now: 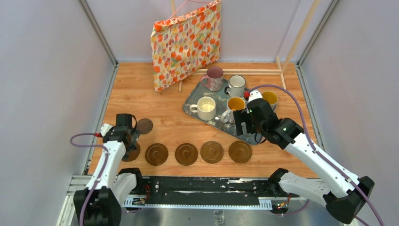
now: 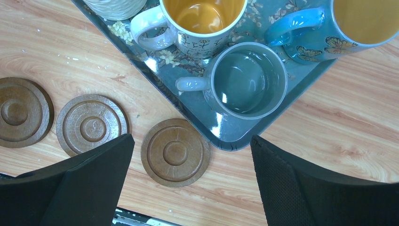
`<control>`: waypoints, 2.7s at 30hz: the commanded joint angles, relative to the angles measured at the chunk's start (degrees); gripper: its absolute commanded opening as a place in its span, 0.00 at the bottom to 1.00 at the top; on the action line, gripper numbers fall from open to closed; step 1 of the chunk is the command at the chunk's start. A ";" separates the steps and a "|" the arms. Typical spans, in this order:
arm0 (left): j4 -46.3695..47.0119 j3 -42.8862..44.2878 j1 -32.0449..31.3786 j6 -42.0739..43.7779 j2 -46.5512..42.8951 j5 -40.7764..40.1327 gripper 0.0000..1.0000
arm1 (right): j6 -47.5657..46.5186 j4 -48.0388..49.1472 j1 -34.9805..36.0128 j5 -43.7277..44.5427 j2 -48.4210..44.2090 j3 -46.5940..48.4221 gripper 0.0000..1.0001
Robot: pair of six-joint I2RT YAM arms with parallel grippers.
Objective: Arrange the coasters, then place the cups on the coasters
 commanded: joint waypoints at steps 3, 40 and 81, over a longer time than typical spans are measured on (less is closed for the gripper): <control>4.09 5.13 6.73 8.42 9.63 -1.52 1.00 | -0.10 -0.77 0.86 1.39 -1.36 0.06 0.99; 15.04 35.94 -20.67 30.28 48.64 5.07 1.00 | 0.19 -1.21 0.77 4.97 -1.69 0.17 0.99; 19.45 18.51 4.63 31.72 39.85 12.11 1.00 | -0.01 -1.74 0.79 3.96 -0.60 0.49 1.00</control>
